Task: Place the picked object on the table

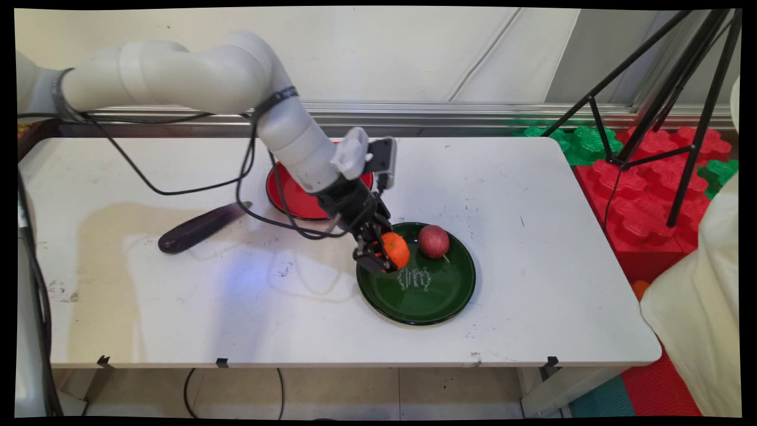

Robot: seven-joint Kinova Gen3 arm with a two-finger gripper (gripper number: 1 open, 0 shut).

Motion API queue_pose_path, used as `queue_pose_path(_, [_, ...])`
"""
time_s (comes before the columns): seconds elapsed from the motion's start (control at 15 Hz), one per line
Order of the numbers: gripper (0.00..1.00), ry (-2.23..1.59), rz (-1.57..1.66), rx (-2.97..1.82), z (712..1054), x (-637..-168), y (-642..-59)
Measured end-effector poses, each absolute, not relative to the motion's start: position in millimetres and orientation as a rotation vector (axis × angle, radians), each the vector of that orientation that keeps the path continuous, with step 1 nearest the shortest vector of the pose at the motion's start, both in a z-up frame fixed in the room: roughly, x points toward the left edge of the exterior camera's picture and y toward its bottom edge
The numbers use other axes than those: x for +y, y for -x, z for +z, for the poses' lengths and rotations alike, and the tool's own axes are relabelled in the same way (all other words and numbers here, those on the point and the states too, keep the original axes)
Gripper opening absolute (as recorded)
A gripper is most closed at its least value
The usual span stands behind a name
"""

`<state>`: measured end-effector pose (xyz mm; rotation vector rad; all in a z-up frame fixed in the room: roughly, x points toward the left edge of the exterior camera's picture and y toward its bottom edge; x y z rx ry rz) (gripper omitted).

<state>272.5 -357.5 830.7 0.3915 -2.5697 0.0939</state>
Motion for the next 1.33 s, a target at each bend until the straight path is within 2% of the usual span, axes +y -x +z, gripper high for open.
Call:
queue_pose_path(0.8, [0.0, -0.496, 0.116, -2.503, 888.6, -316.4, -339.9])
queue_pose_path(1.33, [0.0, -0.556, 0.132, -2.543, 902.2, -293.8, -394.0])
